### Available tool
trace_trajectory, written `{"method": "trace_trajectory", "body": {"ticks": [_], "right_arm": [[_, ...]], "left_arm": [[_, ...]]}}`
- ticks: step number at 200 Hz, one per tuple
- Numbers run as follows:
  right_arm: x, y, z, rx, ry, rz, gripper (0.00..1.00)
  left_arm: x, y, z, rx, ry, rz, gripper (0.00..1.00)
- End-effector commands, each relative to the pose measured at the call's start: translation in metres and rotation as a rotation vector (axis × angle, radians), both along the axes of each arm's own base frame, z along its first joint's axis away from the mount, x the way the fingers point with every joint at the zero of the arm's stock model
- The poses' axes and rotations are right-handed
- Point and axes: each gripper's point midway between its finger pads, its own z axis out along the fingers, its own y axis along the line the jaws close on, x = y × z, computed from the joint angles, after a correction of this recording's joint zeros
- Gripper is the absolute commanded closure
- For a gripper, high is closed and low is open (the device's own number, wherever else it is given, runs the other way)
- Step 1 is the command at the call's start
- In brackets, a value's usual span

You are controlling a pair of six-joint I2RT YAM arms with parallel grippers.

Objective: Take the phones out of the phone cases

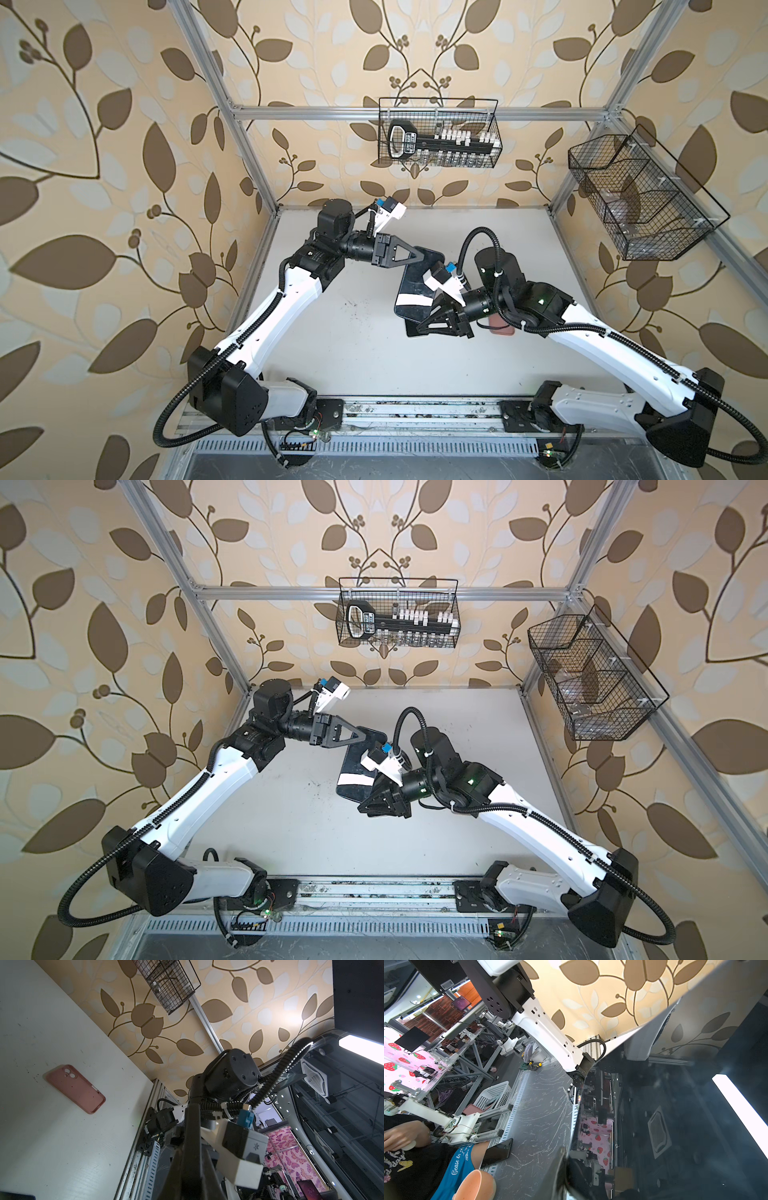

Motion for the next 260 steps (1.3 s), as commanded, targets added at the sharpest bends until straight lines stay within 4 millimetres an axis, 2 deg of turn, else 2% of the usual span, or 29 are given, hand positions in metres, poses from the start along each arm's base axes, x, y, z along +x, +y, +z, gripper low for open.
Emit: {"method": "trace_trajectory", "body": {"ticks": [1,141,203,260], "right_arm": [[-0.002,0.003,0.051,0.163,-0.131,0.060,0.74],[0.014,0.007,0.044,0.134,-0.139,-0.008,0.77],[0.022,0.014,0.033,0.020,-0.267,-0.115,0.84],[0.033,0.020,0.022,-0.093,-0.411,-0.214,0.86]], "left_arm": [[-0.006,-0.001,0.006,-0.016,-0.100,-0.010,1.00],[-0.006,-0.001,0.005,-0.012,-0.115,-0.014,1.00],[0.007,-0.006,0.005,-0.007,-0.075,0.009,1.00],[0.014,-0.009,0.004,-0.010,-0.049,0.017,1.00]]}}
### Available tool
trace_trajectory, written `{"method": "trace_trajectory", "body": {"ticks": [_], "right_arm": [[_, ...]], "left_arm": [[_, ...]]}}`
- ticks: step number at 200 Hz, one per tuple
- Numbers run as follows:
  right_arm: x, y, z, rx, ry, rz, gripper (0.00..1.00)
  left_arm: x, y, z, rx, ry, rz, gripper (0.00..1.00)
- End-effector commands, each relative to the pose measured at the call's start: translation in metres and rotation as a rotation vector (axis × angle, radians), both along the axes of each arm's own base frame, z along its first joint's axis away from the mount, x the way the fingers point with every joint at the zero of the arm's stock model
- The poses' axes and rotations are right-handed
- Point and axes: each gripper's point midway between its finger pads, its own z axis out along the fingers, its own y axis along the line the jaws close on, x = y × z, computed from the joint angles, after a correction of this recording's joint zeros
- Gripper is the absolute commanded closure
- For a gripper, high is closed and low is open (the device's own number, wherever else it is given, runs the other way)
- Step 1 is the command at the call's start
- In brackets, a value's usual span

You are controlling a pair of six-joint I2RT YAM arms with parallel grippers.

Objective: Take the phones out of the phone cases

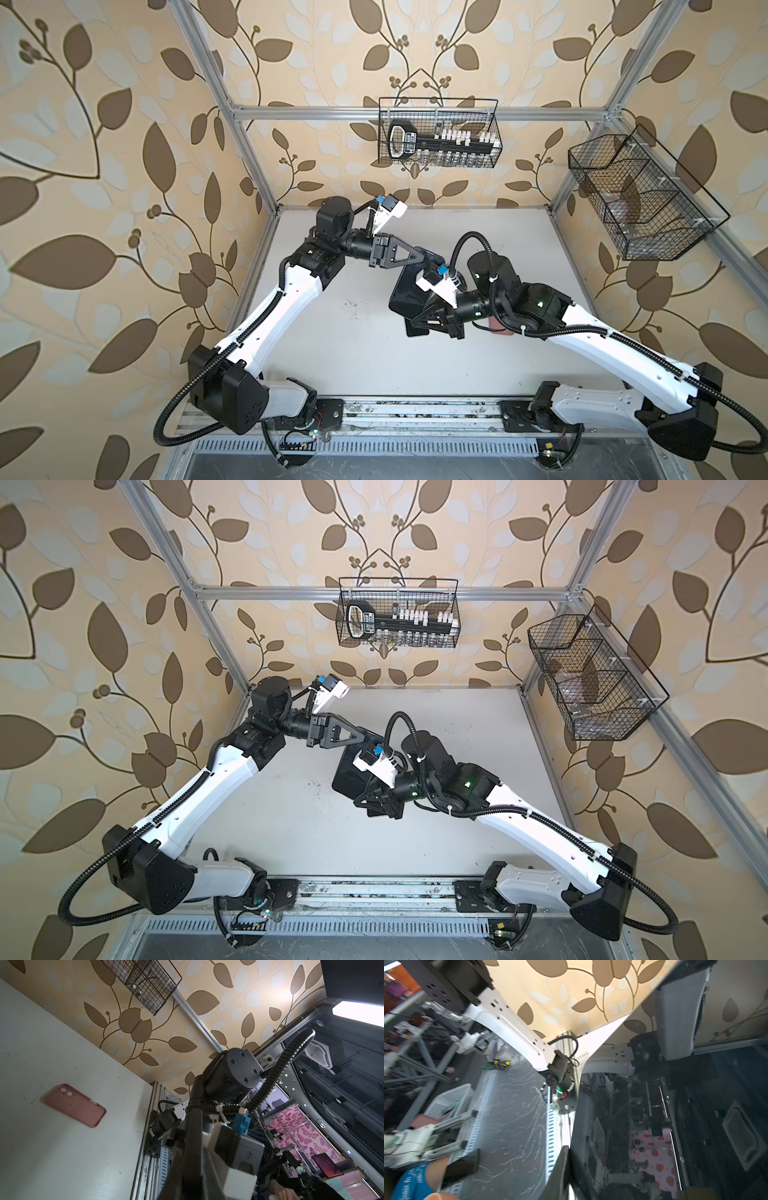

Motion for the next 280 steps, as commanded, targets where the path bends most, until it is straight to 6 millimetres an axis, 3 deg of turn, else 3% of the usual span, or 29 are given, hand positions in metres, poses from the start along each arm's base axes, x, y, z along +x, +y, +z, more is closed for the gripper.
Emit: {"method": "trace_trajectory", "body": {"ticks": [1,50,53,65,208,231,236,280], "right_arm": [[0.018,0.010,0.032,0.019,-0.283,-0.038,0.86],[0.020,0.016,0.020,-0.071,-0.368,-0.080,0.86],[0.021,0.017,0.030,-0.055,-0.384,-0.087,0.86],[0.020,0.018,0.032,-0.059,-0.404,-0.090,0.86],[0.020,0.020,0.027,-0.105,-0.468,-0.126,0.83],[0.020,0.018,0.035,-0.047,-0.432,-0.122,0.83],[0.019,0.017,0.027,-0.045,-0.402,-0.109,0.82],[0.014,0.000,0.033,0.084,-0.249,-0.025,0.74]], "left_arm": [[0.022,-0.009,-0.008,0.039,0.106,0.092,1.00],[0.025,-0.010,-0.011,0.040,0.121,0.087,1.00],[0.025,-0.011,-0.011,0.039,0.120,0.087,1.00],[0.025,-0.010,-0.010,0.039,0.118,0.087,1.00],[0.028,-0.012,-0.012,0.039,0.129,0.079,1.00],[0.026,-0.012,-0.009,0.036,0.124,0.080,1.00],[0.026,-0.012,-0.009,0.036,0.124,0.080,1.00],[0.023,-0.011,-0.004,0.027,0.101,0.067,1.00]]}}
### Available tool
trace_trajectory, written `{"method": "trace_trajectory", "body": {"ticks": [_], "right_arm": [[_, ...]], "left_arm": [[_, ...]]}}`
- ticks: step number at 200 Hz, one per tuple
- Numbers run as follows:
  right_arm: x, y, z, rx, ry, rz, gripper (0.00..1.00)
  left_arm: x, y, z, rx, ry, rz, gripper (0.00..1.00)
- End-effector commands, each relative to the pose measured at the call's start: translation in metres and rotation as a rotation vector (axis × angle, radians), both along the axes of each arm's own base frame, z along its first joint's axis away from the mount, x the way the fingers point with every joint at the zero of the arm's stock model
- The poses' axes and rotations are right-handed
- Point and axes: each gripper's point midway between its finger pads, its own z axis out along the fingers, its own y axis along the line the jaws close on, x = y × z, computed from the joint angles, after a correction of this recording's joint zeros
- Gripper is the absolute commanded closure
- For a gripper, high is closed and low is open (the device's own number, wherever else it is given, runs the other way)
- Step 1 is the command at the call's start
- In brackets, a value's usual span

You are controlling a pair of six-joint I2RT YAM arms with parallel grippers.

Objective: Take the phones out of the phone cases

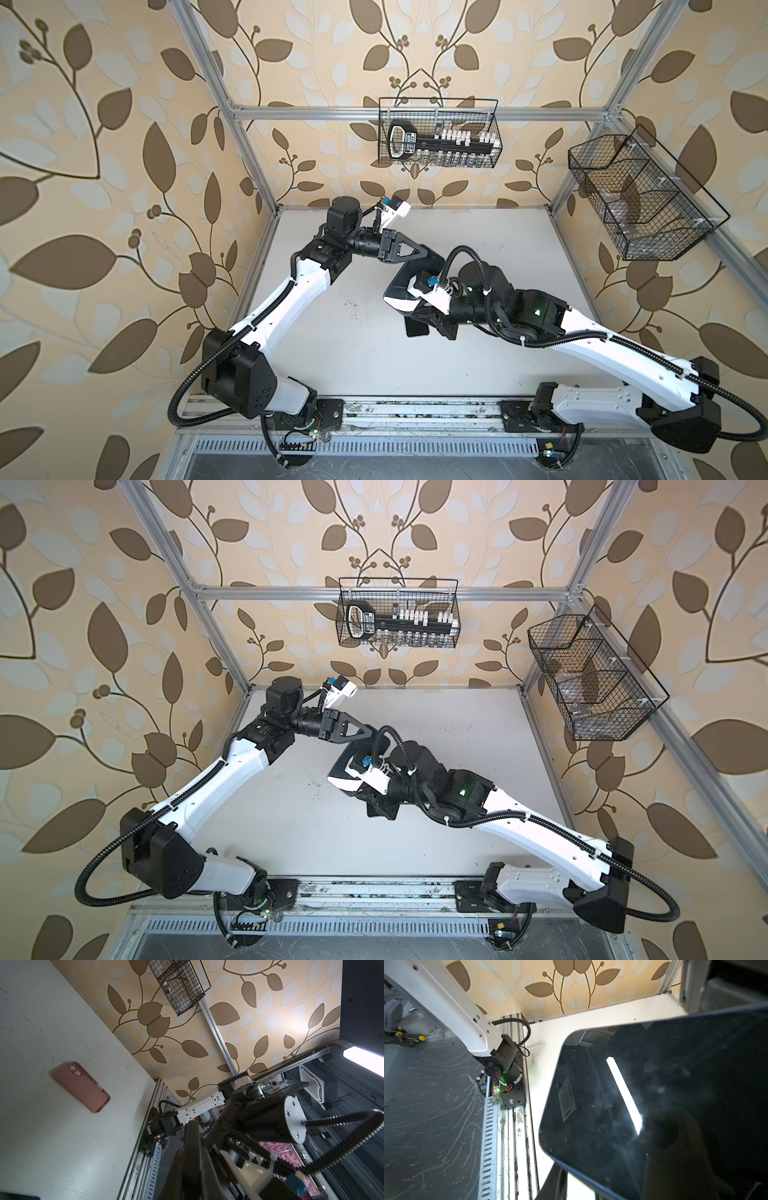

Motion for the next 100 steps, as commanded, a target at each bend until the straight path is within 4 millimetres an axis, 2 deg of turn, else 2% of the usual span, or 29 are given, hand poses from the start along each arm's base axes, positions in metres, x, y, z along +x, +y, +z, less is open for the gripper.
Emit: {"method": "trace_trajectory", "body": {"ticks": [1,22,61,100], "right_arm": [[-0.013,0.007,0.042,0.191,0.009,0.118,0.74],[-0.019,0.005,0.042,0.206,0.066,0.173,0.72],[-0.025,0.004,0.040,0.224,0.129,0.228,0.64],[-0.015,0.004,0.022,0.171,0.143,0.207,0.60]], "left_arm": [[-0.010,-0.001,0.022,-0.039,-0.107,-0.017,1.00],[-0.016,0.001,0.024,-0.054,-0.166,-0.047,1.00],[-0.034,0.008,0.029,-0.089,-0.410,-0.065,1.00],[-0.040,0.011,0.043,-0.119,-0.547,-0.066,1.00]]}}
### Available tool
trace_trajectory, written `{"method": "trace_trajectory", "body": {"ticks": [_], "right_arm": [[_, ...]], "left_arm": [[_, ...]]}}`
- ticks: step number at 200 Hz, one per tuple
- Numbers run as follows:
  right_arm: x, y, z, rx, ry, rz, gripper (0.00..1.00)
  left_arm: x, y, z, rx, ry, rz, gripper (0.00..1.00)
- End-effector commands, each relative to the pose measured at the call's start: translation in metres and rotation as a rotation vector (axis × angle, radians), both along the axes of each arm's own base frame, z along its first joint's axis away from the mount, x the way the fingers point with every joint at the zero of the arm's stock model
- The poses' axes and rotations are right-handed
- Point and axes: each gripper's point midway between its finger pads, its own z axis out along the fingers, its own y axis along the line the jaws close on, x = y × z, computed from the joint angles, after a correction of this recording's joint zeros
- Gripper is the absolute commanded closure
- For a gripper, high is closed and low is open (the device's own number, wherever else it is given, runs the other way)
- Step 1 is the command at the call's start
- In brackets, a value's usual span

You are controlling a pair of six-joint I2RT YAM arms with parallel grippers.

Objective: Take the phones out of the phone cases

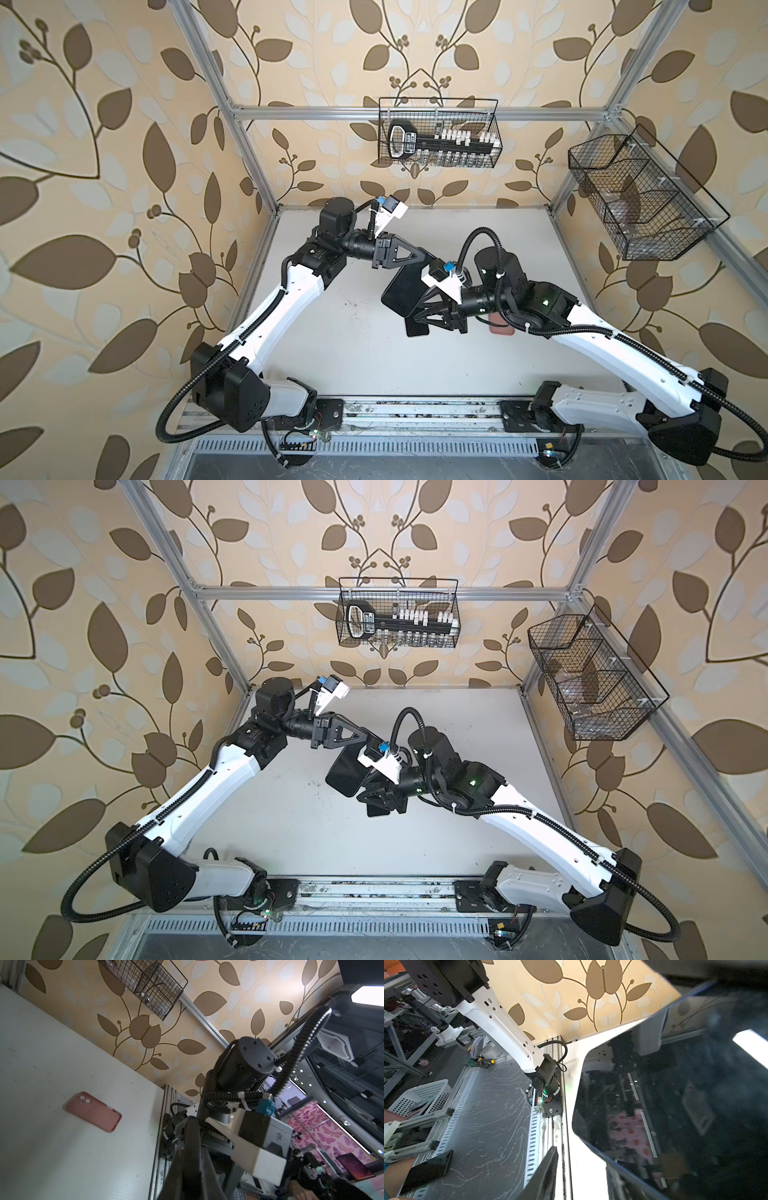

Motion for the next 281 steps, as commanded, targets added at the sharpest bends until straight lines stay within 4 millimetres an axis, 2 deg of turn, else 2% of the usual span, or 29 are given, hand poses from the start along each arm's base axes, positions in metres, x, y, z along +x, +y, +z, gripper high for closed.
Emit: {"method": "trace_trajectory", "body": {"ticks": [1,70,111,148,281], "right_arm": [[-0.001,0.007,0.006,0.033,-0.023,0.060,0.60],[0.013,0.013,-0.002,-0.025,-0.072,0.033,0.59],[0.020,0.022,-0.011,-0.070,-0.144,-0.006,0.59],[0.025,0.026,-0.009,-0.066,-0.170,-0.017,0.59],[0.034,0.025,0.011,-0.032,-0.251,-0.094,0.82]], "left_arm": [[-0.014,0.001,0.023,-0.059,-0.215,-0.028,1.00],[-0.010,-0.002,0.033,-0.079,-0.282,-0.063,1.00],[-0.007,-0.004,0.033,-0.092,-0.266,-0.072,1.00],[-0.009,-0.003,0.033,-0.095,-0.270,-0.074,1.00],[-0.019,-0.007,0.031,-0.096,-0.261,-0.095,1.00]]}}
